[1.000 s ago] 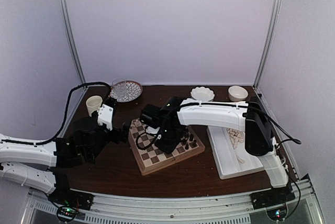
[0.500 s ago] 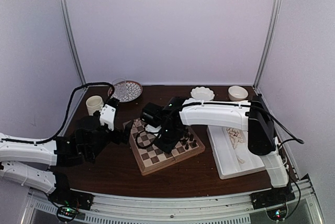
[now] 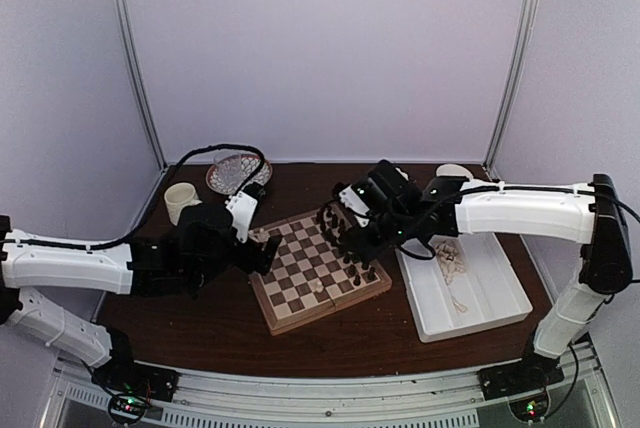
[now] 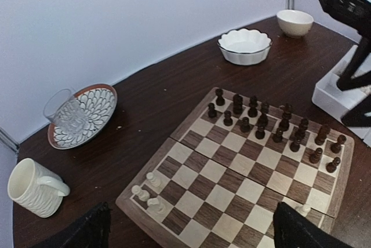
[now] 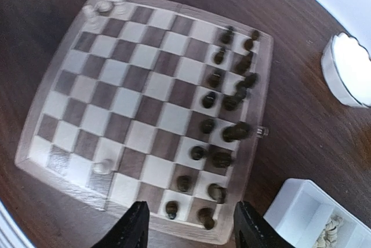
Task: Set up the chess pieces on the board
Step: Place the pawn on the chessboard, then pick up the pawn from the chessboard.
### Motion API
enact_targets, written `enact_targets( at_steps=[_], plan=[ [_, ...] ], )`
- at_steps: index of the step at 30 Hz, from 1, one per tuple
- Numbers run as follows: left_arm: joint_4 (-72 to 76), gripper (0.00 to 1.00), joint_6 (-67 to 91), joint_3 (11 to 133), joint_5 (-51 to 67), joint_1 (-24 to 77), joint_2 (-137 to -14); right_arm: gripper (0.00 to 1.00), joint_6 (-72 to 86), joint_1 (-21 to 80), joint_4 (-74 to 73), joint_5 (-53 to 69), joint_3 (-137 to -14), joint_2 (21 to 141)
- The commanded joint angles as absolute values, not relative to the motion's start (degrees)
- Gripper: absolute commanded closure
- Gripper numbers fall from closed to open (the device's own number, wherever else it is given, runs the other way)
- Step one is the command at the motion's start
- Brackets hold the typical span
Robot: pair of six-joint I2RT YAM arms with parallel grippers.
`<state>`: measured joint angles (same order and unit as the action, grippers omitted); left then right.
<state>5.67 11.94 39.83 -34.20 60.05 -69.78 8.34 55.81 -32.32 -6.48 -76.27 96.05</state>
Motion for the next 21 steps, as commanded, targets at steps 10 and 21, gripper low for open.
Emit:
enact_targets(
  at_steps=[10, 21],
  plan=[
    [-14.9, 0.22, 17.2, 60.3, -6.9, 59.9, -90.6, 0.48, 19.9, 48.0, -0.7, -21.9, -49.9, 83.9],
    [-29.5, 0.40, 18.3, 73.3, -5.6, 60.1, -104.3, 0.47, 20.3, 48.0, 7.7, -24.7, -41.3, 74.8]
  ],
)
